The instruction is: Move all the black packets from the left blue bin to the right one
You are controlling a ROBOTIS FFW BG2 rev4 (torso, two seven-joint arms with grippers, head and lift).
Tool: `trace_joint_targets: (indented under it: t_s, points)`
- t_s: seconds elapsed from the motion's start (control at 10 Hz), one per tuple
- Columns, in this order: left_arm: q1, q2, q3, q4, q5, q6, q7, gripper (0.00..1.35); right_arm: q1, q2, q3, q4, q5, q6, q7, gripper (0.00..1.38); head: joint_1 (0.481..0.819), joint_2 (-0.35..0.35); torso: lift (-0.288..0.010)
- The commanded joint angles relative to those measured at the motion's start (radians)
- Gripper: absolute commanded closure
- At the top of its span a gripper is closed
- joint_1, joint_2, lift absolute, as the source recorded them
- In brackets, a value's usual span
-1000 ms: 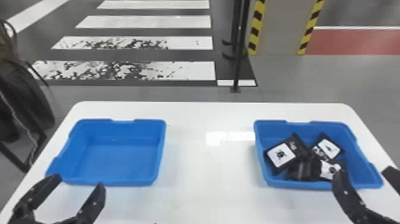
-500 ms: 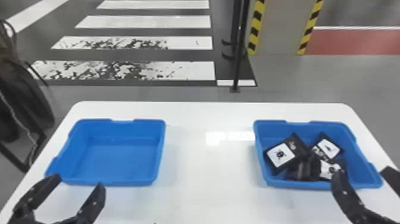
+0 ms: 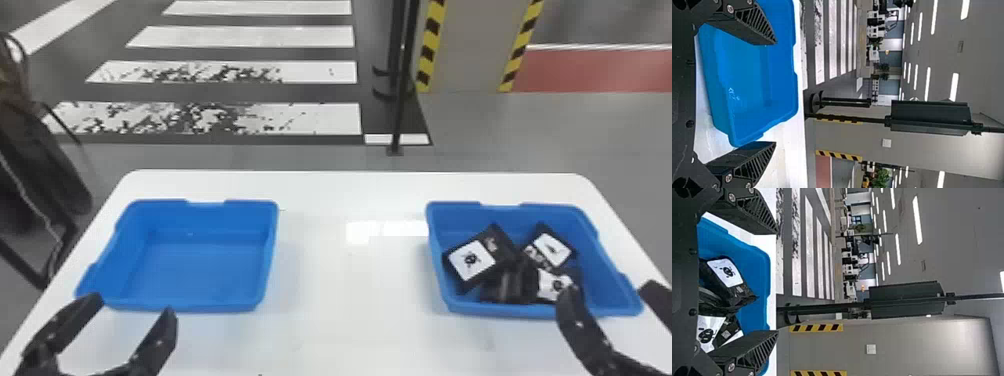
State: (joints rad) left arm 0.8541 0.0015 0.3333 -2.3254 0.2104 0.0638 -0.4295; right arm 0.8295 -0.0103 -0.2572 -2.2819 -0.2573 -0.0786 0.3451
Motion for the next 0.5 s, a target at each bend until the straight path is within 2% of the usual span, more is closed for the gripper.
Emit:
trace_joint_targets:
  t_s: [0.0, 0.4]
  points:
    - [0.000, -0.004, 0.000, 0.000, 0.001, 0.000, 0.000, 0.13, 0.000, 0.000, 0.000, 0.001, -0.002, 0.000, 0.000, 0.13, 0.695, 0.020, -0.140]
    - [0.000, -0.004, 0.000, 0.002, 0.003, 0.002, 0.000, 0.13, 0.000, 0.001, 0.002, 0.003, -0.002, 0.000, 0.000, 0.13, 0.695, 0.022, -0.140]
